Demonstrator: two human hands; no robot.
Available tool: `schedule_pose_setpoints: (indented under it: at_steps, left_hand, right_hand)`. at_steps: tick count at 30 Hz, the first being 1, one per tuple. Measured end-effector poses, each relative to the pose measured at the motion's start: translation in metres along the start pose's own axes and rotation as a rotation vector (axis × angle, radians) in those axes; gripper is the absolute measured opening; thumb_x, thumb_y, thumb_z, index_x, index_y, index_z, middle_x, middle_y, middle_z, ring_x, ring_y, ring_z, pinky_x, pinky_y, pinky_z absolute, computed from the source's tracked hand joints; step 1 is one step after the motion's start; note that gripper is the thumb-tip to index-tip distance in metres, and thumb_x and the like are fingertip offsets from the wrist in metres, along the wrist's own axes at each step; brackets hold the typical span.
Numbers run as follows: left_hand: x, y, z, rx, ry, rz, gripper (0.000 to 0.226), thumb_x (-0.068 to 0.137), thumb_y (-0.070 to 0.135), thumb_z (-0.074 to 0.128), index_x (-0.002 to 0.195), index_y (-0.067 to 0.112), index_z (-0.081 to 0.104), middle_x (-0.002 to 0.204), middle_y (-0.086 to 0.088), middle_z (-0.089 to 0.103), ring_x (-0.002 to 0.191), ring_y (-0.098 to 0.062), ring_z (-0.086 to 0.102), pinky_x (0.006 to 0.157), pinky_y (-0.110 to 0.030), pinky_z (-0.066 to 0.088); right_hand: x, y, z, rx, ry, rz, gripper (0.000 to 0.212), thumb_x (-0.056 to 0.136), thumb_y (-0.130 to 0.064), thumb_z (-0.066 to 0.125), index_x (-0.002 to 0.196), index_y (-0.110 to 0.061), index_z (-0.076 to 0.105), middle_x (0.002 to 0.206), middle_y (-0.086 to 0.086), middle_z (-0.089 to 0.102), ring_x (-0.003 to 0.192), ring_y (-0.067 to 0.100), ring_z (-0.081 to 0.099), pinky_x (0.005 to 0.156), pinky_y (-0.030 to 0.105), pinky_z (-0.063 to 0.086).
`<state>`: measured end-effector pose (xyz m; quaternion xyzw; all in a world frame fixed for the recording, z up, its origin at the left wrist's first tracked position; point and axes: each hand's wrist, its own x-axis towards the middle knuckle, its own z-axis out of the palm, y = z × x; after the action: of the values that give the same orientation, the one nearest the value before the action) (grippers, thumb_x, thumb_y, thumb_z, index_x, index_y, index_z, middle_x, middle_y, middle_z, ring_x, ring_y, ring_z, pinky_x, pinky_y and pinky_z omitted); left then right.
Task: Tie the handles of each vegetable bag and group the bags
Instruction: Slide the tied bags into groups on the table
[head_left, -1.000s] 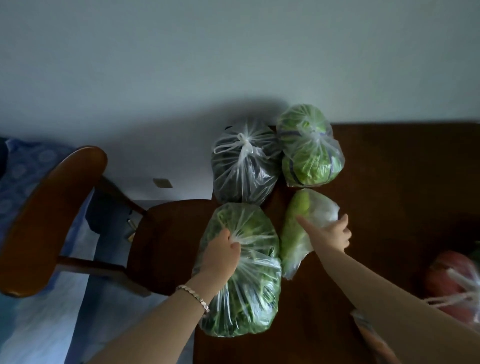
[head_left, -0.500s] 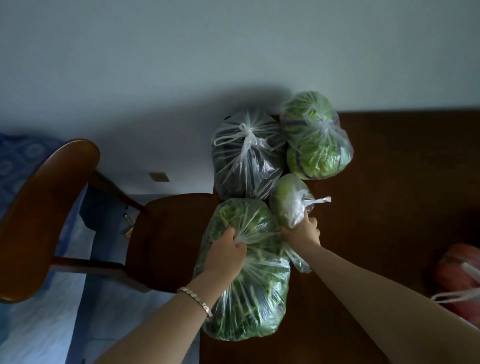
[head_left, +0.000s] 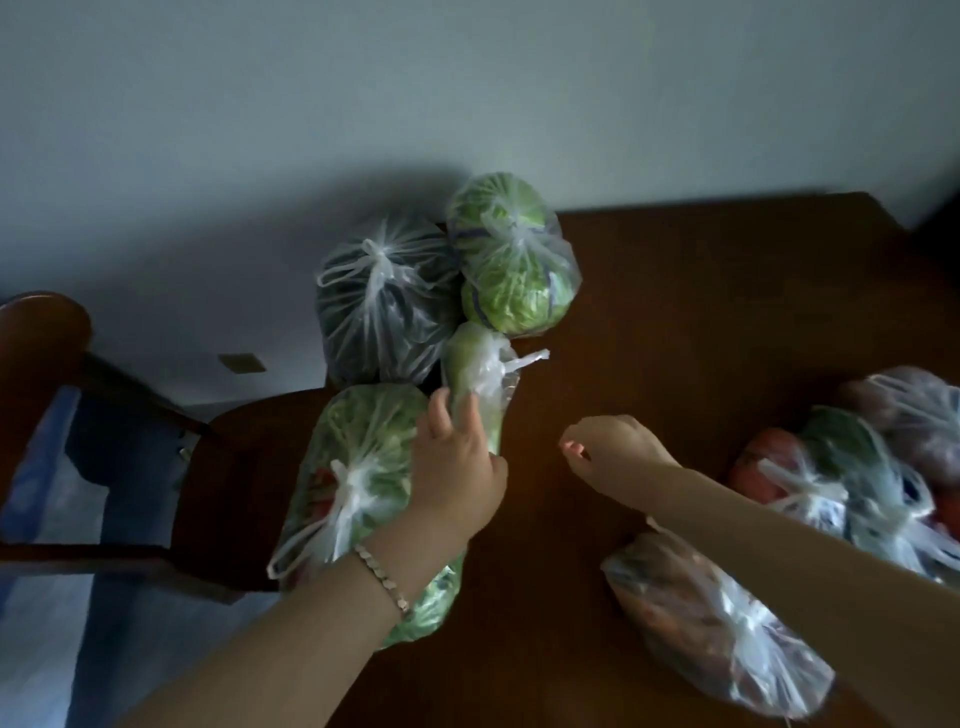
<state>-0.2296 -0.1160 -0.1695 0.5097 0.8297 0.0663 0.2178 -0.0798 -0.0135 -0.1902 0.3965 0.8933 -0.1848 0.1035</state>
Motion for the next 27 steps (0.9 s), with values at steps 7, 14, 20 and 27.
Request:
schedule_pose_setpoints:
  at_steps: [7,14,20,27]
  left_hand:
    - [-0.032,0.136,0.062,-0.059,-0.419,0.438,0.05,0.086,0.037,0.057,0.13,0.02,0.041,0.132,-0.004,0.042,0.12,-0.024,0.043,0.1,-0.037,0.04]
    - [-0.048,0.197,0.124,0.462,-0.554,0.541,0.056,0.07,0.038,0.074,0.116,0.019,0.049,0.119,-0.006,0.052,0.111,-0.026,0.047,0.093,-0.044,0.042]
    - [-0.059,0.196,0.14,0.582,-0.645,0.412,0.042,0.076,0.02,0.063,0.115,0.02,0.047,0.118,-0.006,0.056,0.118,-0.028,0.045,0.105,-0.051,0.028]
    - [-0.056,0.187,0.117,0.269,-0.477,0.319,0.005,0.081,0.014,0.051,0.083,0.016,0.047,0.065,0.007,0.038,0.075,-0.022,0.048,0.075,-0.033,0.04]
  right_hand:
    - [-0.075,0.137,-0.033,-0.164,-0.033,0.263,0.039,0.086,-0.047,0.048,0.117,-0.022,0.054,0.119,0.004,0.055,0.116,0.023,0.051,0.096,0.037,0.039]
    - [-0.119,0.207,-0.016,-0.061,-0.254,0.213,0.07,0.084,-0.058,0.047,0.141,-0.025,0.023,0.128,0.014,0.051,0.114,0.029,0.054,0.094,0.036,0.046]
    - [-0.108,0.204,0.01,0.125,-0.3,0.222,0.074,0.085,-0.053,0.049,0.143,-0.015,0.022,0.124,0.019,0.052,0.089,0.023,0.061,0.068,0.029,0.047]
    - [-0.093,0.196,0.0,0.519,-0.15,0.398,0.033,0.086,-0.031,0.058,0.107,-0.005,0.059,0.101,0.014,0.064,0.082,0.027,0.058,0.067,0.03,0.041]
